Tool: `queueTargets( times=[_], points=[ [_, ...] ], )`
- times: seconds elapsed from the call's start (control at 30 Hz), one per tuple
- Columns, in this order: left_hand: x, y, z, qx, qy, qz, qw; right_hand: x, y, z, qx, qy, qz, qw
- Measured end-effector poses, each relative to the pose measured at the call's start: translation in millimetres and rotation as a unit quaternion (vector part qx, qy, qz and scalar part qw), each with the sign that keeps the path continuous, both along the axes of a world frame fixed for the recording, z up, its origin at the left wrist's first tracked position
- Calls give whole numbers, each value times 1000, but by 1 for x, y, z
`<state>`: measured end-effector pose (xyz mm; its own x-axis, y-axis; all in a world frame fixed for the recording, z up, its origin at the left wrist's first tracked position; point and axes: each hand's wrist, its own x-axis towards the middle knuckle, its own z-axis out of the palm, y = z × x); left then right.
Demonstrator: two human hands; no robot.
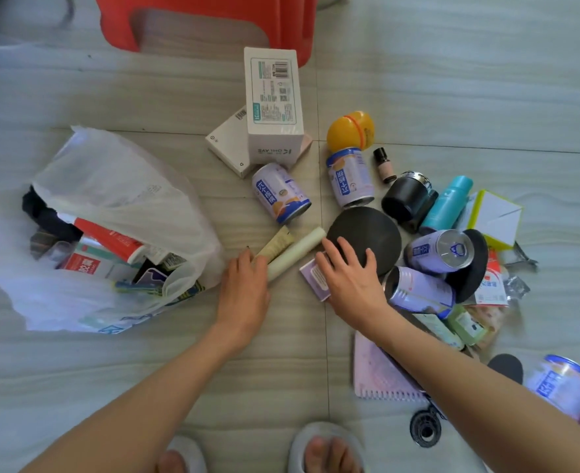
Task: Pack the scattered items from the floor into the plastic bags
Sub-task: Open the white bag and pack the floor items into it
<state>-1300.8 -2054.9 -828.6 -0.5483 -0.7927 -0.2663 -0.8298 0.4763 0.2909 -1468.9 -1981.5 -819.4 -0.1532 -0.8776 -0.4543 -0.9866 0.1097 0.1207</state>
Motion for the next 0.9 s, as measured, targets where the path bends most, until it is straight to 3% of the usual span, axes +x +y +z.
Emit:
queueTargets(
  times=[0.23, 0.33, 0.47, 0.6, 0.67, 0.77, 0.9],
  points=[
    [15, 14, -8, 10, -34, -28, 999, 16, 15, 5, 31, -17, 75, 997],
    [12, 8, -2, 33, 2, 13, 999, 16, 11, 9, 25, -25, 55, 998],
    [22, 4, 11, 164, 86, 125, 975, 10, 13, 12, -42, -62, 12, 997],
    [37, 10, 30, 224, 179, 176, 942, 6, 13, 16, -180, -176, -6, 968],
    [40, 12, 43, 231, 215, 196, 928, 11, 13, 27, -237, -270, -112, 926],
    [44, 15, 64, 227, 254, 204, 918, 19, 12, 47, -286, -389, -266, 834],
    [56, 13, 91, 210, 291, 216, 908, 32, -4, 80, -329, -523, -422, 663]
  ],
)
